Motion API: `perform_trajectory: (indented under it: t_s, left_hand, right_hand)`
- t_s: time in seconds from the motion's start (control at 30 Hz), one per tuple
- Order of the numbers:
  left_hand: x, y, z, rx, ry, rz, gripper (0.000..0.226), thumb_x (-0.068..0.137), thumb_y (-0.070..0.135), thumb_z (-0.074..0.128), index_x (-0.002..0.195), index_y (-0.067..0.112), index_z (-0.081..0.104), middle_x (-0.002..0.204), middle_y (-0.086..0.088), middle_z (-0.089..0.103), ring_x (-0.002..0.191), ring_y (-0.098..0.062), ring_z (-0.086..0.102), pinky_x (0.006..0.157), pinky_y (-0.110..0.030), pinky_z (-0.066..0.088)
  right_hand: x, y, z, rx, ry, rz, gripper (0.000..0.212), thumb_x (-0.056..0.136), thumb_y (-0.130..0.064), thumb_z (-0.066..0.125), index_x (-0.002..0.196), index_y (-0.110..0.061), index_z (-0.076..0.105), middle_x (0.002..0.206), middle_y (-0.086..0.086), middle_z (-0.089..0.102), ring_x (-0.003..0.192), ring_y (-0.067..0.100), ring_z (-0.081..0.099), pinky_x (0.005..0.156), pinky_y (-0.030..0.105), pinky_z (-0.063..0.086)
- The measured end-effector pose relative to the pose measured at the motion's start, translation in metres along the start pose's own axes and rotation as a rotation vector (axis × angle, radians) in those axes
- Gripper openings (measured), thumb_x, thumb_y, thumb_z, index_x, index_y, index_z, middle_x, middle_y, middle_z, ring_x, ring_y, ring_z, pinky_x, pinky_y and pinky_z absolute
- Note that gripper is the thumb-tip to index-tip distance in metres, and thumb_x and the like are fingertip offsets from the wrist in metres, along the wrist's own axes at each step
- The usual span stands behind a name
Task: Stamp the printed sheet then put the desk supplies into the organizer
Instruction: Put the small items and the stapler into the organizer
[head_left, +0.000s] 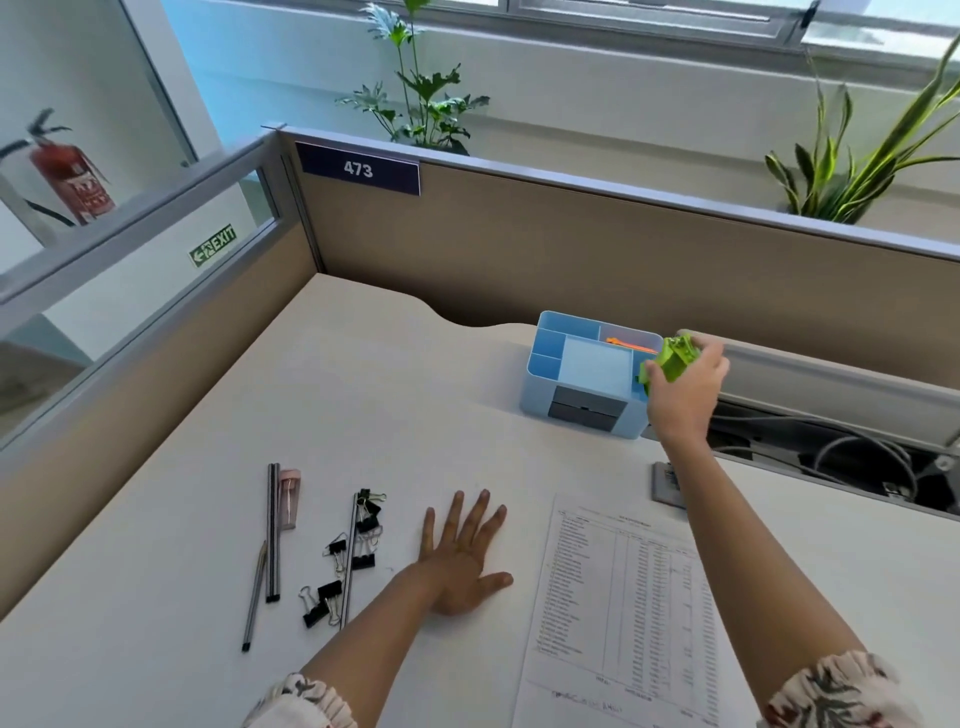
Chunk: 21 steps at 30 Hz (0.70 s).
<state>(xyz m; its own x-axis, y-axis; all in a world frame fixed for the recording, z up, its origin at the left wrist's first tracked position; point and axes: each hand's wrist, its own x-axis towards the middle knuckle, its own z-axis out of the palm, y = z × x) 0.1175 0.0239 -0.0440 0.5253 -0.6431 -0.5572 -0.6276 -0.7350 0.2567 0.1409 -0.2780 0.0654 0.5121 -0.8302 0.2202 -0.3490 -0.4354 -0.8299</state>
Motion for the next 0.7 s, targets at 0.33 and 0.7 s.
perform_trajectory:
  t_s: [0.33,0.7]
  left_hand:
    - [0.001,-0.002,0.002,-0.01,0.002,0.002,0.082,0.095,0.064,0.028,0.148,0.035,-0.027,0.15,0.011,-0.043,0.136,-0.021,-0.044,0.111,-0.056,-0.024]
    - [0.004,-0.003,0.006,-0.024,0.011,0.006,0.083,0.095,0.064,0.03,0.147,0.036,-0.028,0.149,0.011,-0.044,0.135,-0.021,-0.045,0.11,-0.055,-0.026]
  right_hand:
    - [-0.013,0.016,0.022,-0.103,-0.002,-0.063,0.04,0.089,-0.02,0.069,0.115,-0.006,0.041,0.12,0.01,0.045,0.093,0.013,0.047,0.074,0.028,0.047]
    - [-0.011,0.049,0.029,-0.193,0.067,-0.128,0.011,0.094,-0.015,0.06,0.096,-0.005,0.056,0.105,0.013,0.056,0.102,0.028,0.05,0.084,0.039,0.048]
